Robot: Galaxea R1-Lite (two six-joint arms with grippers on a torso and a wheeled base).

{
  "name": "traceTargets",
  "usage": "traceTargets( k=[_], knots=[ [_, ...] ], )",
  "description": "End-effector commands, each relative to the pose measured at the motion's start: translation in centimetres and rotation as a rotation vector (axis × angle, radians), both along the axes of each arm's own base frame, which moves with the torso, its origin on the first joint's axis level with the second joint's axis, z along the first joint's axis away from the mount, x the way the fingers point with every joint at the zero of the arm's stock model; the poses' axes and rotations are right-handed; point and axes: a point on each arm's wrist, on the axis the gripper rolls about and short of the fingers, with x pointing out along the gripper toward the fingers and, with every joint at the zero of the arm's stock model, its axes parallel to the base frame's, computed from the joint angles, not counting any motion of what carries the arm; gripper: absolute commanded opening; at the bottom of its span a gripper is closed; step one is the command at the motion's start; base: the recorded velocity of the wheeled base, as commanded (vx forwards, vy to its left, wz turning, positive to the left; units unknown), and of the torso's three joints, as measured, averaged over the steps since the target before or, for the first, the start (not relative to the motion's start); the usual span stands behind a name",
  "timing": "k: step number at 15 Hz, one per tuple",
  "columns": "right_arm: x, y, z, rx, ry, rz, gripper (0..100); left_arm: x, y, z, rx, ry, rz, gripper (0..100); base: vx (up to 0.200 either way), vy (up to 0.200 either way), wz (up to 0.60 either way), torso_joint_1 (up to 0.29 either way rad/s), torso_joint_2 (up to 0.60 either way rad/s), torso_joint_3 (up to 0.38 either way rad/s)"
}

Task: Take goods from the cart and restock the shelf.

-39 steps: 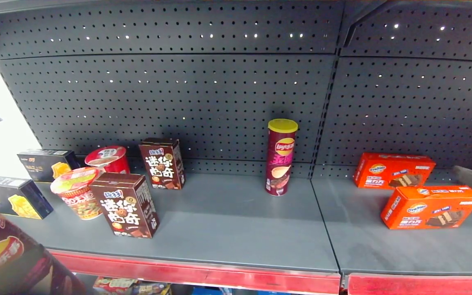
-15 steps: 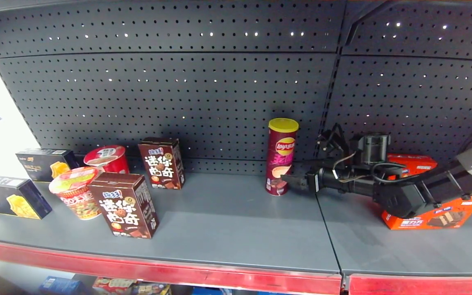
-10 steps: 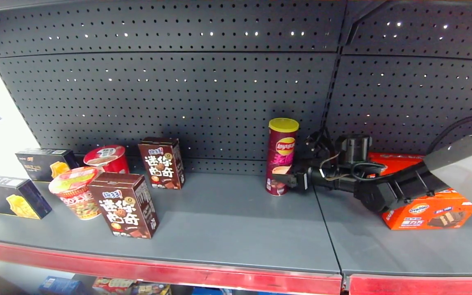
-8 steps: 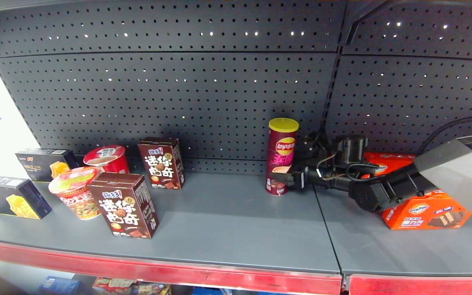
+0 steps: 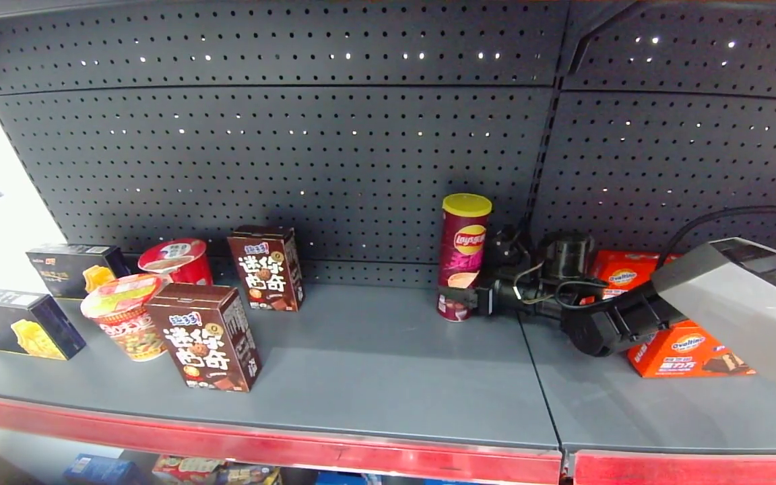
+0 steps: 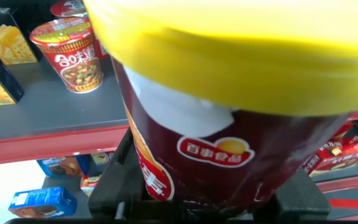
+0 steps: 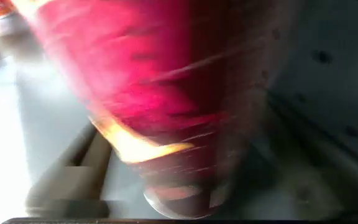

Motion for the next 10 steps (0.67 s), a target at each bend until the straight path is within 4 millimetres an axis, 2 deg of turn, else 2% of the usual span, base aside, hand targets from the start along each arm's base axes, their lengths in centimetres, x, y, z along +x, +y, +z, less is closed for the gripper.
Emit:
traceTargets(
  k=[1,4,6,7,8,10],
  knots=[
    [-0.1,0.0,0.2,0.001,-0.004,-0.001,0,0.0,0.0,-0.3,0.001,0.010,0.000,0,0.000,0.000,0.00,0.000,0.00,0.000],
    [-1.2,0.0,2.4,0.009,-0.036,-0.015,0,-0.2,0.0,-0.7,0.000,0.002,0.001,0,0.000,0.000,0.00,0.000,0.00,0.000],
    [-3.3,0.2,3.3,0.001,-0.025,-0.023,0,-0.3,0.0,-0.7,-0.001,0.003,0.001,0,0.000,0.000,0.00,0.000,0.00,0.000],
    [-3.4,0.2,3.4,0.001,-0.026,-0.023,0,-0.3,0.0,-0.7,-0.001,0.003,0.001,0,0.000,0.000,0.00,0.000,0.00,0.000],
    [-5.5,0.5,4.0,-0.007,-0.019,-0.031,0,-0.3,0.0,-0.8,-0.001,0.007,0.000,0,0.000,0.000,0.00,0.000,0.00,0.000],
    [-7.3,0.6,4.0,-0.010,-0.033,-0.054,0,-0.3,0.0,-1.1,-0.001,0.013,0.000,0,0.000,0.000,0.00,0.000,0.00,0.000]
  ],
)
